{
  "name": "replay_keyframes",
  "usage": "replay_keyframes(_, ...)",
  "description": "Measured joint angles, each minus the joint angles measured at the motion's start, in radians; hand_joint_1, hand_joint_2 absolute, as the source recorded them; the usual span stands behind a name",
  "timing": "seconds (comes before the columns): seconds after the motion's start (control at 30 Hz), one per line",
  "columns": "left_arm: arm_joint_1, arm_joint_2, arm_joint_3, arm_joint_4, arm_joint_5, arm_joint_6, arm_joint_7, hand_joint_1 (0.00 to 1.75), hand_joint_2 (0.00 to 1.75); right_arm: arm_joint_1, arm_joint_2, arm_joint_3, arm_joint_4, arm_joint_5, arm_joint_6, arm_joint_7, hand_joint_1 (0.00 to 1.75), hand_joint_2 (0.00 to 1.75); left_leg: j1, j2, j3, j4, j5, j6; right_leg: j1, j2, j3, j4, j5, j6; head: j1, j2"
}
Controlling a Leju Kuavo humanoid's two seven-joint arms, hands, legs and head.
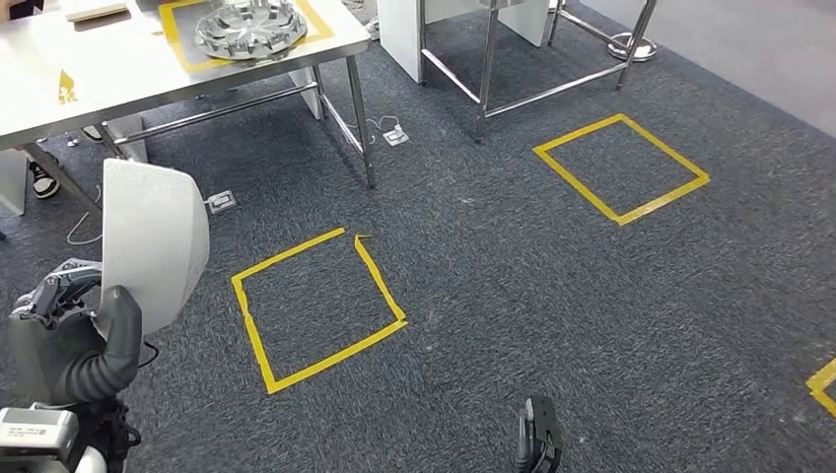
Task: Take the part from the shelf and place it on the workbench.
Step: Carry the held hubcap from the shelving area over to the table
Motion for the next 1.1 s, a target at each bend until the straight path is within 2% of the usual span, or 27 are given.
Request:
replay_keyframes(0.03,0.000,-0.001,0.000,0.000,0.000,0.000,0.001,1.75,1.75,0.002,0.000,0.000,0.000,-0.003,0.001,0.003,0.00,0.00,0.001,0.025,-0.029,0.068,-0.033,-0.001,0.002,-0.011,-0.001,0.001,0.000,-0.002,-0.002,0.000)
replay_keyframes(0.07,0.001,-0.002,0.000,0.001,0.000,0.000,0.003,1.75,1.75,0.004,-0.001,0.000,0.000,-0.007,0.002,0.005,0.00,0.00,0.002,0.038,-0.050,0.120,-0.053,-0.002,0.004,-0.021,-0.002,0.001,-0.001,-0.003,-0.003,0.000)
replay_keyframes(0.1,0.002,-0.003,0.000,0.001,-0.001,0.000,0.006,1.75,1.75,0.005,-0.001,-0.001,0.000,-0.012,0.004,0.006,0.00,0.00,0.002,0.044,-0.055,0.142,-0.056,-0.001,0.006,-0.031,-0.003,0.002,-0.001,-0.003,-0.003,0.000)
replay_keyframes(0.13,0.002,-0.003,0.000,0.002,-0.002,0.000,0.010,1.75,1.75,0.005,-0.001,-0.002,0.000,-0.018,0.004,0.005,0.00,0.00,0.001,0.047,-0.040,0.123,-0.040,0.001,0.007,-0.038,-0.003,0.003,-0.001,-0.003,-0.003,0.000)
replay_keyframes(0.17,0.001,-0.003,0.000,0.002,-0.002,-0.001,0.014,1.75,1.75,0.004,0.000,-0.004,0.000,-0.022,0.005,0.004,0.00,0.00,0.001,0.049,-0.006,0.068,-0.012,0.005,0.007,-0.043,-0.002,0.003,-0.002,-0.003,-0.003,0.000)
replay_keyframes(0.23,-0.003,-0.003,0.000,0.002,-0.002,-0.005,0.021,1.75,1.75,0.001,0.000,-0.008,0.000,-0.028,0.007,0.003,0.00,0.00,-0.003,0.059,0.069,-0.061,0.026,0.015,0.010,-0.049,-0.003,0.006,-0.004,0.002,-0.003,0.000)
replay_keyframes(0.27,-0.005,-0.004,0.000,0.001,-0.002,-0.007,0.024,1.75,1.75,0.000,0.000,-0.009,0.000,-0.029,0.007,0.003,0.00,0.00,-0.005,0.063,0.091,-0.100,0.032,0.020,0.012,-0.051,-0.004,0.008,-0.004,0.006,-0.002,0.000)
replay_keyframes(0.3,-0.006,-0.004,0.000,0.001,-0.002,-0.008,0.024,1.75,1.75,0.000,0.000,-0.011,0.000,-0.029,0.008,0.003,0.00,0.00,-0.007,0.065,0.098,-0.117,0.030,0.022,0.014,-0.051,-0.006,0.009,-0.004,0.006,-0.002,0.000)
replay_keyframes(0.4,-0.007,-0.005,0.000,0.002,0.005,-0.011,0.025,1.75,1.75,0.001,0.000,-0.016,0.000,-0.028,0.008,0.004,0.00,0.00,-0.008,0.061,0.098,-0.120,0.036,0.025,0.016,-0.050,-0.006,0.007,-0.001,0.004,-0.001,0.000)
replay_keyframes(0.57,-0.009,-0.007,0.000,0.002,0.023,-0.019,0.025,1.75,1.75,0.001,0.001,-0.016,0.000,-0.025,0.008,0.004,0.00,0.00,-0.009,0.061,0.097,-0.120,0.036,0.036,0.015,-0.050,-0.001,-0.006,0.006,0.015,-0.002,0.000)
replay_keyframes(0.7,-0.013,-0.007,0.000,0.003,0.031,-0.024,0.022,1.75,1.75,0.001,0.001,-0.016,0.000,-0.022,0.008,0.003,0.00,0.00,-0.015,0.062,0.093,-0.115,0.033,0.046,0.011,-0.050,0.000,-0.012,0.012,0.032,-0.002,0.000)
replay_keyframes(0.8,-0.016,-0.007,0.000,0.008,0.041,-0.029,0.016,1.75,1.75,0.000,0.001,-0.016,0.000,-0.022,0.010,-0.001,0.00,0.00,-0.018,0.061,0.091,-0.115,0.033,0.052,0.008,-0.053,0.000,-0.014,0.013,0.040,-0.002,0.000)
replay_keyframes(0.87,-0.019,-0.008,0.000,0.009,0.046,-0.030,0.011,1.75,1.75,0.000,0.001,-0.016,0.000,-0.022,0.012,-0.004,0.00,0.00,-0.012,0.058,0.096,-0.127,0.037,0.061,0.007,-0.050,-0.001,-0.009,0.007,0.047,-0.002,0.000)
replay_keyframes(0.93,-0.024,-0.010,0.000,0.010,0.050,-0.030,0.007,1.75,1.75,0.000,0.001,-0.016,-0.001,-0.022,0.015,-0.008,0.00,0.00,-0.004,0.055,0.104,-0.139,0.043,0.070,0.006,-0.031,-0.028,0.051,-0.030,0.053,0.000,0.000)
replay_keyframes(1.0,-0.029,-0.014,0.000,0.014,0.052,-0.030,0.004,1.75,1.75,0.002,0.000,-0.016,-0.001,-0.022,0.017,-0.009,0.00,0.00,-0.002,0.051,0.105,-0.141,0.044,0.072,0.004,-0.013,-0.093,0.183,-0.090,0.055,0.002,0.000)
replay_keyframes(1.03,-0.029,-0.015,0.000,0.018,0.053,-0.030,0.004,1.75,1.75,0.004,0.000,-0.016,-0.001,-0.022,0.017,-0.008,0.00,0.00,-0.002,0.048,0.105,-0.140,0.043,0.071,0.003,-0.011,-0.125,0.241,-0.109,0.057,0.003,0.000)
replay_keyframes(1.07,-0.029,-0.015,0.000,0.021,0.053,-0.030,0.004,1.75,1.75,0.005,0.000,-0.016,-0.001,-0.023,0.017,-0.008,0.00,0.00,-0.001,0.044,0.105,-0.139,0.041,0.069,0.002,-0.010,-0.144,0.271,-0.110,0.059,0.003,0.000)
replay_keyframes(1.1,-0.029,-0.015,0.000,0.023,0.054,-0.030,0.003,1.75,1.75,0.006,0.000,-0.016,-0.001,-0.023,0.017,-0.007,0.00,0.00,0.001,0.041,0.106,-0.136,0.039,0.065,0.000,-0.010,-0.144,0.259,-0.091,0.060,0.003,0.000)
